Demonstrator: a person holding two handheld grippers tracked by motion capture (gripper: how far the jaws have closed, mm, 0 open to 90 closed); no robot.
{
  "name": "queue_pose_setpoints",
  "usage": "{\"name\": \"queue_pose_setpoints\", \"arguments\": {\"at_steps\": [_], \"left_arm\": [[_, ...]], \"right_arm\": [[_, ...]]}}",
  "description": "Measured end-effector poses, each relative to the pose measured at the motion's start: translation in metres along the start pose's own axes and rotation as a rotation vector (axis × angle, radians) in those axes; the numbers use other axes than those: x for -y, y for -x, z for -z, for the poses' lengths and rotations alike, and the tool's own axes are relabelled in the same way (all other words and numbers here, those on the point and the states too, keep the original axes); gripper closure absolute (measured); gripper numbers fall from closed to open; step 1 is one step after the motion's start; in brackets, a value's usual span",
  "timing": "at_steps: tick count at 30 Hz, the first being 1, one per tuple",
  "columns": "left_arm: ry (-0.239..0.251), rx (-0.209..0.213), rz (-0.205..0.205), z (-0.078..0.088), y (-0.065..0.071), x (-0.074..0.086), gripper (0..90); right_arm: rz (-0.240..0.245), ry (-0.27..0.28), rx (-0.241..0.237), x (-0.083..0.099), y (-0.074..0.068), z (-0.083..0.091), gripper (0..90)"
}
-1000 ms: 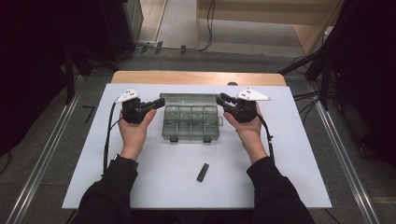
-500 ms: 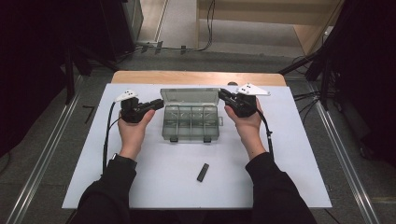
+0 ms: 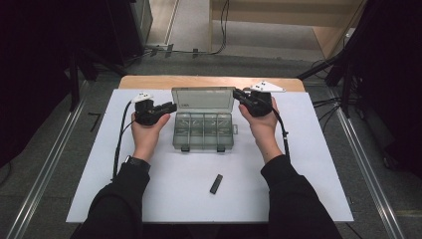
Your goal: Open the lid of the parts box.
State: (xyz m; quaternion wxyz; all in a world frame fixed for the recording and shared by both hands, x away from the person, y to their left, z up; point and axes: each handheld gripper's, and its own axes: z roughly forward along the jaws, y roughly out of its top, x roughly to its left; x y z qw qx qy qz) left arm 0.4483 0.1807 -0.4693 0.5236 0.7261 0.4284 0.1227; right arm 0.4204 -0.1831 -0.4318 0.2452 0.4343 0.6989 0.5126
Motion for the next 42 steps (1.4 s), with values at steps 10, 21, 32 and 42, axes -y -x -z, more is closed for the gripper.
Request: {"name": "queue_pose_setpoints", "arguments": {"at_steps": [10, 21, 32, 42], "left_arm": [[-0.025, -0.038, -0.008, -0.017, -0.005, 0.004, 73.7], [-0.017, -0.024, 0.011, -0.024, -0.013, 0.009, 78.8], [-0.011, -0.058, -0.04, -0.026, -0.011, 0.009, 81.7], [-0.011, -0.093, -0.065, -0.028, -0.007, 0.009, 84.3]], "right_arm": [[-0.056, -0.025, 0.004, -0.008, 0.01, -0.012, 82.5], [-0.087, -0.044, 0.002, -0.014, 0.016, -0.023, 82.8], [-0.087, -0.048, 0.013, -0.015, 0.016, -0.025, 82.8], [-0.085, -0.039, 0.025, -0.014, 0.014, -0.027, 81.1]]}}
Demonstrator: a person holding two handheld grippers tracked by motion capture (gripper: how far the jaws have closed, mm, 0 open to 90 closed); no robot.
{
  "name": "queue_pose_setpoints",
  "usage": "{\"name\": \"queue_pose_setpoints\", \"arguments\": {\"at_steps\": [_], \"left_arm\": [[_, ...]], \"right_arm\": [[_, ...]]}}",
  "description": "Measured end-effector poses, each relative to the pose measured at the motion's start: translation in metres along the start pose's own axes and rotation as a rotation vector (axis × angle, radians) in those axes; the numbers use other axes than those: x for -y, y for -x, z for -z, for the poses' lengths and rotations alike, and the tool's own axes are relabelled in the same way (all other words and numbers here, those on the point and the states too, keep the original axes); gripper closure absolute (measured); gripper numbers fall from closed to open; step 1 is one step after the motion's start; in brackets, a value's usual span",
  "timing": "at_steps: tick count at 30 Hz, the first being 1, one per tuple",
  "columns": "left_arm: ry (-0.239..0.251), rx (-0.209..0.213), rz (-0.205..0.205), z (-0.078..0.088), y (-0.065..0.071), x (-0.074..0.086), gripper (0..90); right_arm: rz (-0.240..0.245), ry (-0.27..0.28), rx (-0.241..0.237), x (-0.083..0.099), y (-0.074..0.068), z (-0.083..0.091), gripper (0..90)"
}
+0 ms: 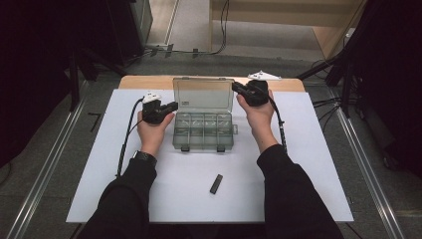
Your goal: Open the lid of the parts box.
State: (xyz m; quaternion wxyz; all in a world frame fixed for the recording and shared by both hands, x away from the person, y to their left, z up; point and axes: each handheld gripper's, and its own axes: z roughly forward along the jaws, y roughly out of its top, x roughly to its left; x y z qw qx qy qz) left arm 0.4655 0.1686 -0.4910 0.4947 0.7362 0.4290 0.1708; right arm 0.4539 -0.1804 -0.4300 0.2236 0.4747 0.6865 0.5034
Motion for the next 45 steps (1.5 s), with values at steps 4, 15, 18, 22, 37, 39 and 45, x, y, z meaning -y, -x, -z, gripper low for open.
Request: {"name": "queue_pose_setpoints", "arguments": {"at_steps": [4, 15, 18, 22, 37, 39, 45], "left_arm": [[-0.001, -0.006, -0.002, -0.001, 0.0, 0.0, 84.9], [0.006, -0.005, 0.017, -0.003, -0.002, 0.001, 85.2], [0.005, -0.003, 0.025, -0.003, -0.002, 0.001, 85.2], [0.001, -0.001, 0.041, -0.004, -0.003, 0.0, 85.2], [-0.042, 0.045, 0.147, -0.01, -0.012, -0.004, 84.4], [-0.047, 0.047, 0.152, -0.011, -0.012, -0.005, 84.3], [-0.046, 0.068, 0.193, -0.013, -0.016, -0.003, 84.0]], "right_arm": [[-0.003, -0.028, 0.018, 0.006, 0.002, -0.005, 74.6], [-0.082, -0.103, 0.036, 0.049, 0.001, -0.022, 74.2], [-0.1, -0.098, 0.061, 0.056, -0.005, -0.024, 76.1], [-0.119, -0.09, 0.086, 0.059, -0.008, -0.026, 81.1], [-0.204, -0.121, 0.047, 0.058, 0.003, -0.032, 82.8], [-0.211, -0.12, 0.045, 0.058, 0.003, -0.032, 82.8], [-0.251, -0.125, 0.011, 0.06, 0.009, -0.034, 82.3]]}}
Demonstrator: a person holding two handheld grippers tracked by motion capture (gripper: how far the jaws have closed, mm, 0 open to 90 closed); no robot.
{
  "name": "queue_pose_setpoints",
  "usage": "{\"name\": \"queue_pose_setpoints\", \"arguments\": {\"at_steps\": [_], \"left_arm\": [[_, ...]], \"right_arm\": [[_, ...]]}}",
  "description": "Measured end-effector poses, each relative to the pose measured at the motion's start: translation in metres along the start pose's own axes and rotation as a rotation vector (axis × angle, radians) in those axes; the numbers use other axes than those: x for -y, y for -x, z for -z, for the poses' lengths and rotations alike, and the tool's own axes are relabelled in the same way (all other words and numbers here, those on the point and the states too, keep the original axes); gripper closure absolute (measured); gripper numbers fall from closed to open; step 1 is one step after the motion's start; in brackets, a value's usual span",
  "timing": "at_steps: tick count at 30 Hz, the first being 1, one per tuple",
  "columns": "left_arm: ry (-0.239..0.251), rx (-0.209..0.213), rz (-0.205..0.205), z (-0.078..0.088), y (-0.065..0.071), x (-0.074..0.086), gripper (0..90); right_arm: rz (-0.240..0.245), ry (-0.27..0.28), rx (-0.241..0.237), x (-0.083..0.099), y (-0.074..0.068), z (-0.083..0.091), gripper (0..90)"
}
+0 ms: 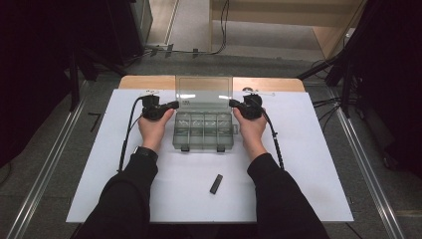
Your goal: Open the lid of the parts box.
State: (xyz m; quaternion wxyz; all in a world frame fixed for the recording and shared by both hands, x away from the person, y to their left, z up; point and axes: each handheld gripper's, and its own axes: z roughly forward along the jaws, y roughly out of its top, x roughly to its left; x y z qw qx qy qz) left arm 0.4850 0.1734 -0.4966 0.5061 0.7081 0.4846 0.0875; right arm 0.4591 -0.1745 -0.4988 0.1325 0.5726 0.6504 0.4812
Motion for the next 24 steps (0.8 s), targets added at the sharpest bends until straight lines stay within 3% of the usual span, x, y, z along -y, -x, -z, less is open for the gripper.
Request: {"name": "queue_pose_setpoints", "arguments": {"at_steps": [7, 12, 16, 18, 24], "left_arm": [[-0.004, 0.005, 0.019, -0.002, -0.002, 0.0, 83.4], [-0.004, 0.031, 0.079, -0.005, -0.005, 0.002, 80.9], [-0.013, 0.026, 0.08, -0.006, -0.005, 0.002, 79.5], [-0.019, 0.018, 0.08, -0.006, -0.005, 0.001, 79.2], [-0.028, 0.006, 0.095, -0.007, -0.005, 0.001, 77.9]], "right_arm": [[-0.016, -0.008, -0.007, 0.0, 0.003, -0.002, 81.6], [-0.029, -0.016, -0.02, 0.001, 0.006, -0.005, 80.3], [-0.003, -0.024, -0.019, 0.002, 0.007, -0.006, 79.1], [-0.036, -0.025, -0.035, 0.003, 0.009, -0.007, 79.2], [-0.057, -0.042, -0.04, 0.005, 0.011, -0.009, 77.5]]}}
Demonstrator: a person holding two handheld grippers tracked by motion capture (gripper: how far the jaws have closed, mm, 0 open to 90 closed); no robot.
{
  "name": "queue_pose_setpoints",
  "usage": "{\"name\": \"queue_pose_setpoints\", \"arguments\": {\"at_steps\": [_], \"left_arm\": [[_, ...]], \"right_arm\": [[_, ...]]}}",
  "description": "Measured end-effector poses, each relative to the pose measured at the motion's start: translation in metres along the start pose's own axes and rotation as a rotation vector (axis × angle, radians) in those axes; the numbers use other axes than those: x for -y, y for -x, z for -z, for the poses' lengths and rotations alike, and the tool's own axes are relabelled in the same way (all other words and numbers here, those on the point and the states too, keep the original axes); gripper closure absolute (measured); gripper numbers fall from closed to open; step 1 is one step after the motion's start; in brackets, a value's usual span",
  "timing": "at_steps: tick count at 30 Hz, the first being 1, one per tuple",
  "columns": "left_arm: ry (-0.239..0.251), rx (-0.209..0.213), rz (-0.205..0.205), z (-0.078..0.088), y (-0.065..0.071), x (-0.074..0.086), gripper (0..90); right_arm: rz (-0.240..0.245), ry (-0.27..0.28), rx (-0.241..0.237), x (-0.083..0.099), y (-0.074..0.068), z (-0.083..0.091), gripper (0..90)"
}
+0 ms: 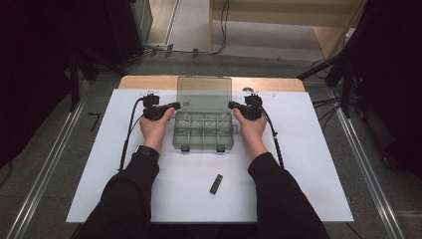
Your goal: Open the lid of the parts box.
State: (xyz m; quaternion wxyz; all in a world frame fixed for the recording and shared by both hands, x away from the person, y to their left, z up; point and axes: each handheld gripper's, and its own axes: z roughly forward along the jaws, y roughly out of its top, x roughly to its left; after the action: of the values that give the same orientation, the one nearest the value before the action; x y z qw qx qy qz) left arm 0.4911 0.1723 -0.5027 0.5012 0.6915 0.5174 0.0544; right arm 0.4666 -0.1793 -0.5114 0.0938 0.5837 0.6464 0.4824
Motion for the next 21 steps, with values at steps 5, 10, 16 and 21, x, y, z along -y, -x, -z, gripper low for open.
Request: {"name": "queue_pose_setpoints", "arguments": {"at_steps": [5, 10, 16, 21], "left_arm": [[-0.011, -0.008, -0.001, -0.0015, 0.0005, 0.0004, 75.3], [-0.025, -0.008, -0.01, -0.0021, 0.0001, 0.0003, 73.0], [-0.03, -0.012, -0.015, -0.0016, 0.0001, 0.0003, 72.8], [-0.02, -0.005, -0.039, 0.0014, 0.0023, -0.0006, 66.3]], "right_arm": [[-0.018, -0.016, -0.011, 0.0005, 0.0027, -0.0014, 77.0], [-0.019, -0.025, -0.015, 0.0009, 0.0039, -0.002, 76.5], [-0.015, -0.032, -0.011, 0.0012, 0.0044, -0.0016, 76.3], [-0.014, -0.022, -0.004, 0.0004, 0.0041, 0.002, 69.7]]}}
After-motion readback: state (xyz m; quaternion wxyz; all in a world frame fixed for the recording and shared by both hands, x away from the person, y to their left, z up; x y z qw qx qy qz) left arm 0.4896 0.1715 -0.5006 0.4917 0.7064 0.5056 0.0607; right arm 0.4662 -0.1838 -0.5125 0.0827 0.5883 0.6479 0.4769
